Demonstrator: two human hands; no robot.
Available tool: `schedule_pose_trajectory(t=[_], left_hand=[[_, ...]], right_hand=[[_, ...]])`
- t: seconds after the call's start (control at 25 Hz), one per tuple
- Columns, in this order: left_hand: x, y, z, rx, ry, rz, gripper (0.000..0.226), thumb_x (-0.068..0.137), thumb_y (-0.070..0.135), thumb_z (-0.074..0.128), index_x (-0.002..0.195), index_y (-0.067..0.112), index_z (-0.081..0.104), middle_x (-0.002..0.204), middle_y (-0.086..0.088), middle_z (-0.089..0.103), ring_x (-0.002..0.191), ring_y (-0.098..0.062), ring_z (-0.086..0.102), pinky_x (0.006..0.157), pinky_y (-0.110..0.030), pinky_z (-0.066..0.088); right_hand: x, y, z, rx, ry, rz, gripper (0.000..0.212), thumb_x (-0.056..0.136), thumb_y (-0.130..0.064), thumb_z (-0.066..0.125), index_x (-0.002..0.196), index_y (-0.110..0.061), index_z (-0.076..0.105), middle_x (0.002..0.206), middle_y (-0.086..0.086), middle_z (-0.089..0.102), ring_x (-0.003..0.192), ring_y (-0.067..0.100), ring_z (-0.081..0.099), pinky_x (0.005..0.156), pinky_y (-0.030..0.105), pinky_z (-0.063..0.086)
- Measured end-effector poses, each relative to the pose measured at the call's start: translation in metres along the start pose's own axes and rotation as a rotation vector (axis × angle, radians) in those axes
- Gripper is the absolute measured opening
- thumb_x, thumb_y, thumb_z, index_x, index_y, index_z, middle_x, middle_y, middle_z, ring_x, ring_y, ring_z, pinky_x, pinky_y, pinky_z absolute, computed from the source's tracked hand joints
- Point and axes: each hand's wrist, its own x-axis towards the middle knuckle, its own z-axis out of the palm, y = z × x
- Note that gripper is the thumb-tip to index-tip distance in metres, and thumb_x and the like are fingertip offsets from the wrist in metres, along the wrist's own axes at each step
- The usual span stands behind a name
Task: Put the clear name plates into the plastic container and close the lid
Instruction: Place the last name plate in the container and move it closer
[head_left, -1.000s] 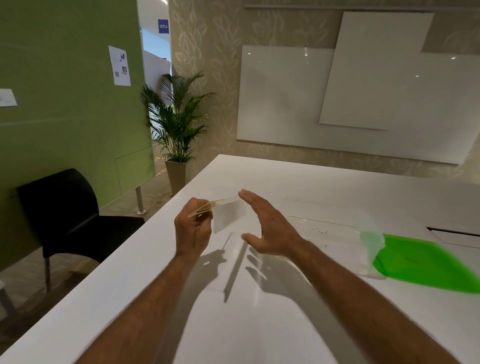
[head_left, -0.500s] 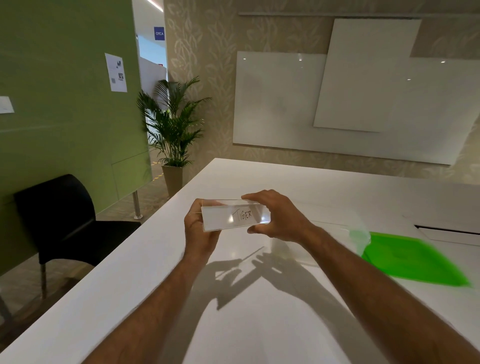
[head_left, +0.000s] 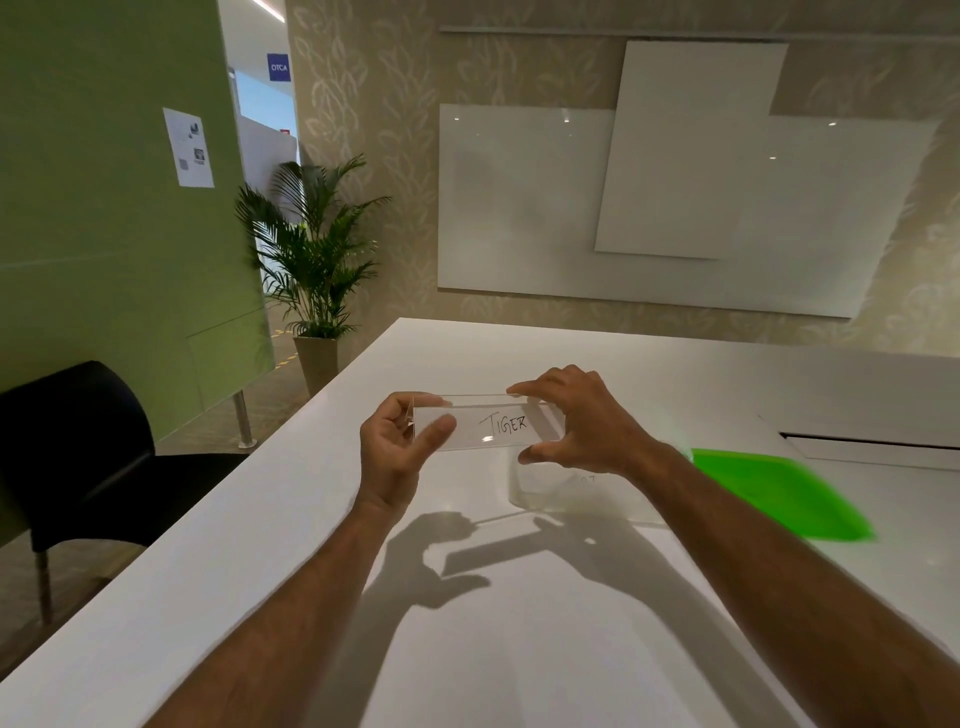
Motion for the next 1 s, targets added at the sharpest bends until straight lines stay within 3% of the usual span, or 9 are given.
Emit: schedule_pose_trajectory(t=[0.08,0.16,0.28,0.4,0.6,0.84,1.0], left_hand=[[0.002,0.000,0.002,0.103,-0.023,-0.016,0.041,0.064,0.038,0.085,0.094,0.016,0.068,0.099,-0.006,0.073,0.098,-0.026,0.069,0.085,-0.053,0.059],[0.006,-0.001,0.004,0.186,-0.040,-0.016,0.034,0.064,0.036,0.085,0.092,0.021,0.071,0.100,-0.007,0.075,0.099,-0.027,0.069,0.087,-0.057,0.057],[0.011,0.001,0.011,0.299,-0.096,-0.021,0.037,0.065,0.041,0.083,0.092,0.019,0.073,0.095,0.003,0.076,0.095,-0.017,0.070,0.086,-0.050,0.059],[0.022,0.004,0.021,0.475,-0.179,-0.006,0.037,0.068,0.044,0.083,0.092,0.018,0.073,0.088,0.013,0.074,0.089,-0.005,0.067,0.083,-0.032,0.060],[0.050,0.009,0.048,0.686,-0.313,0.103,0.026,0.076,0.028,0.084,0.096,0.015,0.073,0.092,0.008,0.070,0.084,-0.010,0.065,0.071,-0.020,0.054],[0.082,0.001,0.079,0.840,-0.478,0.109,0.032,0.077,0.033,0.082,0.102,0.015,0.073,0.100,0.002,0.074,0.088,-0.017,0.065,0.080,-0.031,0.057],[0.092,-0.015,0.096,0.912,-0.571,0.078,0.025,0.078,0.025,0.083,0.097,0.015,0.072,0.099,-0.003,0.075,0.088,-0.022,0.067,0.078,-0.037,0.059]], right_hand=[[-0.005,0.004,-0.003,-0.016,-0.004,0.012,0.077,0.064,-0.053,0.082,0.132,-0.031,0.054,0.120,-0.004,0.060,0.105,0.015,0.045,0.093,0.033,0.032],[-0.009,0.008,-0.006,-0.049,0.003,0.021,0.079,0.063,-0.053,0.083,0.132,-0.027,0.054,0.120,-0.003,0.060,0.106,0.018,0.046,0.092,0.033,0.030],[-0.013,0.013,-0.012,-0.113,-0.001,0.047,0.078,0.061,-0.054,0.083,0.128,-0.024,0.057,0.120,-0.003,0.061,0.105,0.019,0.049,0.091,0.035,0.033],[-0.016,0.023,-0.020,-0.155,-0.013,0.083,0.074,0.059,-0.055,0.082,0.122,-0.024,0.058,0.117,-0.003,0.063,0.100,0.020,0.054,0.088,0.035,0.039],[-0.019,0.045,-0.037,-0.154,-0.035,0.216,0.074,0.057,-0.059,0.081,0.120,-0.035,0.052,0.111,-0.009,0.068,0.093,0.019,0.060,0.074,0.032,0.047],[-0.019,0.072,-0.051,-0.194,-0.090,0.299,0.076,0.060,-0.057,0.083,0.126,-0.037,0.052,0.113,-0.005,0.070,0.097,0.022,0.060,0.079,0.034,0.047],[-0.015,0.094,-0.051,-0.253,-0.187,0.331,0.073,0.063,-0.054,0.082,0.128,-0.037,0.051,0.113,-0.002,0.070,0.098,0.024,0.061,0.078,0.033,0.045]])
